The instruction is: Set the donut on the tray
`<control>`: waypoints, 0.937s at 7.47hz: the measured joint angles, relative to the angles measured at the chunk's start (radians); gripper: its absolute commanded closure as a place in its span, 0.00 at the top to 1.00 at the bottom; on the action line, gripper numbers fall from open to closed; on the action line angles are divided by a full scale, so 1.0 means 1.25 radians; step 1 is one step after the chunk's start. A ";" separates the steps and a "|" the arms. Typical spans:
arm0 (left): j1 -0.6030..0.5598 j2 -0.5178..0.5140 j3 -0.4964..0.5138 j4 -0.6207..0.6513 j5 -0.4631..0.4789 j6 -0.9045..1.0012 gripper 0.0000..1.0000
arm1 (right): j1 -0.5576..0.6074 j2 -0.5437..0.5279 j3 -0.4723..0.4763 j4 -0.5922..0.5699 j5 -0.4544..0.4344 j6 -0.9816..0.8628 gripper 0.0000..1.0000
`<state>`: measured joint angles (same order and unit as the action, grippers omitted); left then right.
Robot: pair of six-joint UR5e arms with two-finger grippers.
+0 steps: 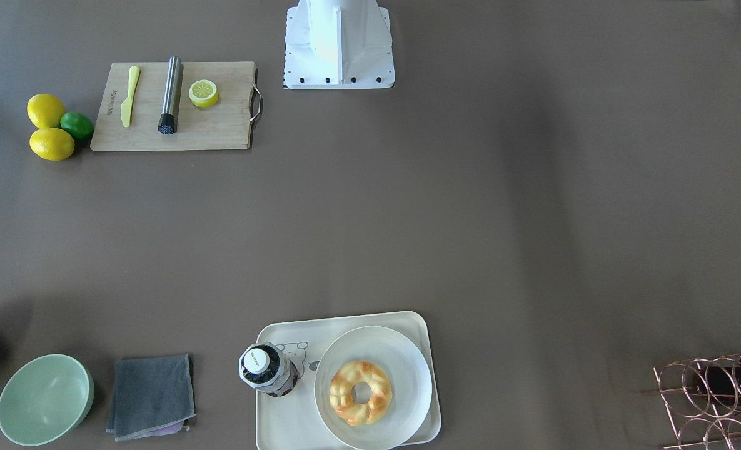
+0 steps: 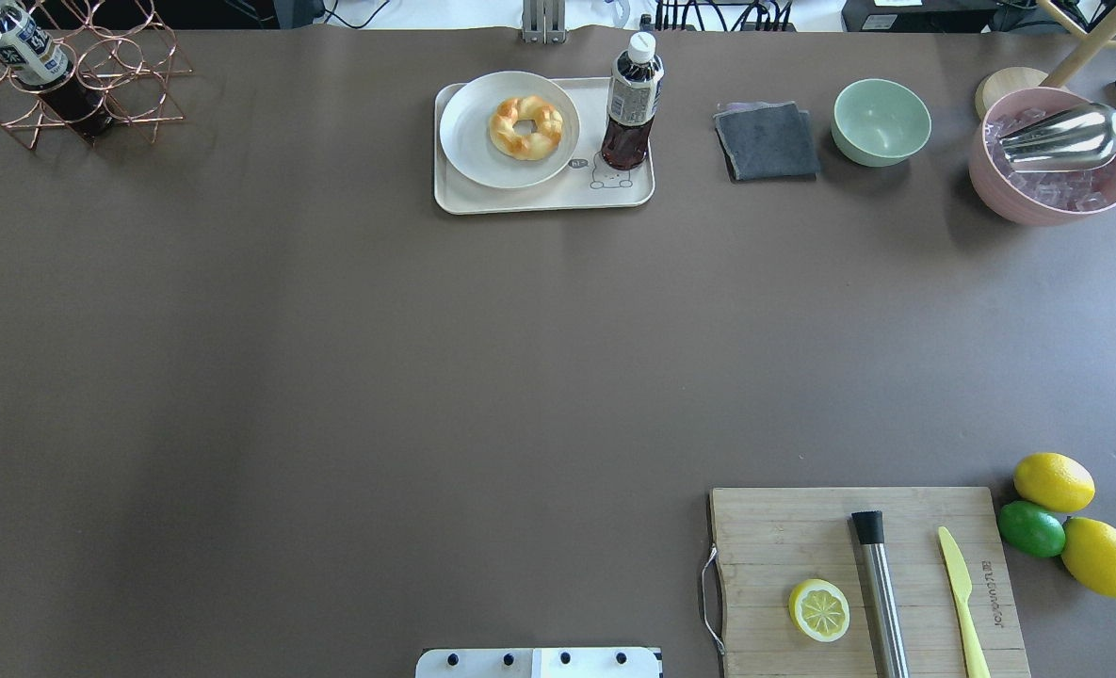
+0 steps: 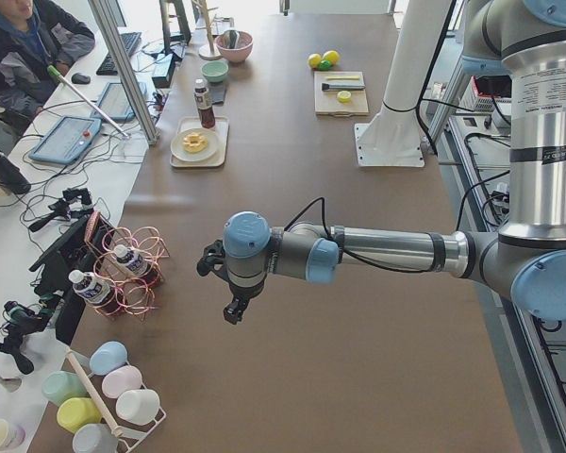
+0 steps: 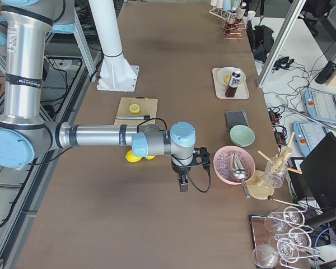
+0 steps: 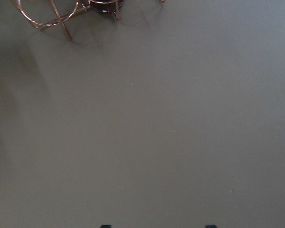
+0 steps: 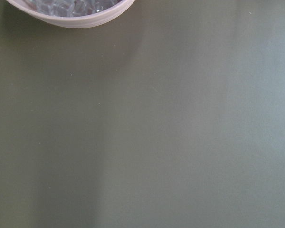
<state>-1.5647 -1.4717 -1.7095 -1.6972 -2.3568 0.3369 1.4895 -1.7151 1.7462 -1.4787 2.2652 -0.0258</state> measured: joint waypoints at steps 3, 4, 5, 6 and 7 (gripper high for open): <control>-0.011 0.030 -0.021 0.005 0.033 0.006 0.97 | 0.037 -0.012 -0.001 0.000 0.003 -0.033 1.00; -0.011 0.032 -0.021 0.006 0.037 0.005 0.97 | 0.040 -0.013 0.000 0.000 0.004 -0.034 1.00; -0.012 0.034 -0.021 0.008 0.038 0.005 0.97 | 0.041 -0.014 0.001 0.000 0.004 -0.034 1.00; -0.012 0.034 -0.021 0.009 0.039 0.005 0.97 | 0.041 -0.015 0.002 0.000 0.006 -0.034 1.00; -0.012 0.035 -0.021 0.010 0.039 0.005 0.97 | 0.043 -0.017 0.002 0.000 0.014 -0.035 1.00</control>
<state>-1.5798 -1.4276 -1.7356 -1.6847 -2.3086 0.3435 1.5431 -1.7369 1.7486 -1.4781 2.2829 -0.0690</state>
